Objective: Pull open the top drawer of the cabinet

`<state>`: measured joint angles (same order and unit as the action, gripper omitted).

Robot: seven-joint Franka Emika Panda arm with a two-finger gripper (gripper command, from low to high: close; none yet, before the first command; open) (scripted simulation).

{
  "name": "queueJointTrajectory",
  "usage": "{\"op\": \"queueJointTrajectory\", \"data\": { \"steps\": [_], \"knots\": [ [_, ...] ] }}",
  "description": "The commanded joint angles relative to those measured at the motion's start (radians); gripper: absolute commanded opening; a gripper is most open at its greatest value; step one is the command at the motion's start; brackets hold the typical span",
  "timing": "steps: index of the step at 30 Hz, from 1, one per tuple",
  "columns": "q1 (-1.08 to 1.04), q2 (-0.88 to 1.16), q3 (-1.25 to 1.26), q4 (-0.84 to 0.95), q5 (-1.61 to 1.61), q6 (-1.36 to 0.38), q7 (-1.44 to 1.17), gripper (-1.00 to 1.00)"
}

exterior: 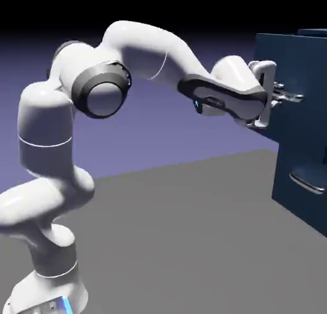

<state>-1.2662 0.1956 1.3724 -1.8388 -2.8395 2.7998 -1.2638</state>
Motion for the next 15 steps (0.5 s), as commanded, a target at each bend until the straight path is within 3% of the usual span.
{"op": "queueJointTrajectory", "data": {
  "steps": [1,7,15],
  "knots": [
    [-0.036,-0.019,0.030,-0.011,-0.011,0.003,0.028,-1.00],
    [-0.252,-0.048,0.237,-0.054,-0.028,0.001,0.072,-1.00],
    [-0.514,0.068,0.527,-0.152,0.038,-0.043,-0.089,-1.00]
  ]
}}
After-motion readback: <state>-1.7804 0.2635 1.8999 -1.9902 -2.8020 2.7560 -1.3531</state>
